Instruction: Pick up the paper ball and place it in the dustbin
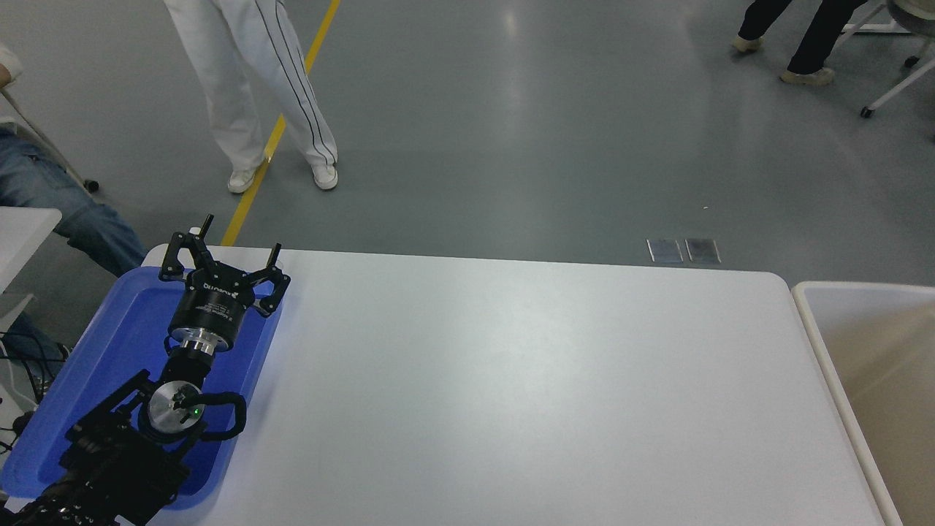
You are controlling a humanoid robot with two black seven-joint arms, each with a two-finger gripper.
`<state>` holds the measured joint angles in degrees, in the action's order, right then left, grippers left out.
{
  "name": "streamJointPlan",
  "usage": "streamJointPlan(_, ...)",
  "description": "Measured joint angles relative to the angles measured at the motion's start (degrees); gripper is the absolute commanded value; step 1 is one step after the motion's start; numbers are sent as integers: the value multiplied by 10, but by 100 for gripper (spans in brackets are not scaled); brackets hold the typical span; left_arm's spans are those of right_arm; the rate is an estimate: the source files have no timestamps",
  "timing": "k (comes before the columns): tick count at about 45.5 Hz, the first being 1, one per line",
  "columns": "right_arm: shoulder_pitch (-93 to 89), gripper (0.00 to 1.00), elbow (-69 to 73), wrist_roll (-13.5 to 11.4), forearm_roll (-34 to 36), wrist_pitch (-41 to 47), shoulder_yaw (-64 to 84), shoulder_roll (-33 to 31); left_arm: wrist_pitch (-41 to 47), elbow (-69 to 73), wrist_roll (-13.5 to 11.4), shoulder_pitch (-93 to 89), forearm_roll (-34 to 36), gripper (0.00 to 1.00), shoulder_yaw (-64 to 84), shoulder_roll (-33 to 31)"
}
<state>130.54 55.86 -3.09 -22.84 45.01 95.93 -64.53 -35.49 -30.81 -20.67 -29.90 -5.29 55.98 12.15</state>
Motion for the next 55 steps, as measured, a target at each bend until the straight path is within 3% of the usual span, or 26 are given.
streamJointPlan(11,-213,0,-105,0,-5,0,-202,-17,0,0,0,0,0,100,0,0)
streamJointPlan(26,-525,0,-287,0,-4,0,-483,43,0,0,0,0,0,100,0,0)
streamJointPlan(45,-710,0,-414,1,2,-2,-616,131,0,0,0,0,0,100,0,0)
streamJointPlan(55,-794,0,-436,1,14,-66,-685,164,0,0,0,0,0,100,0,0)
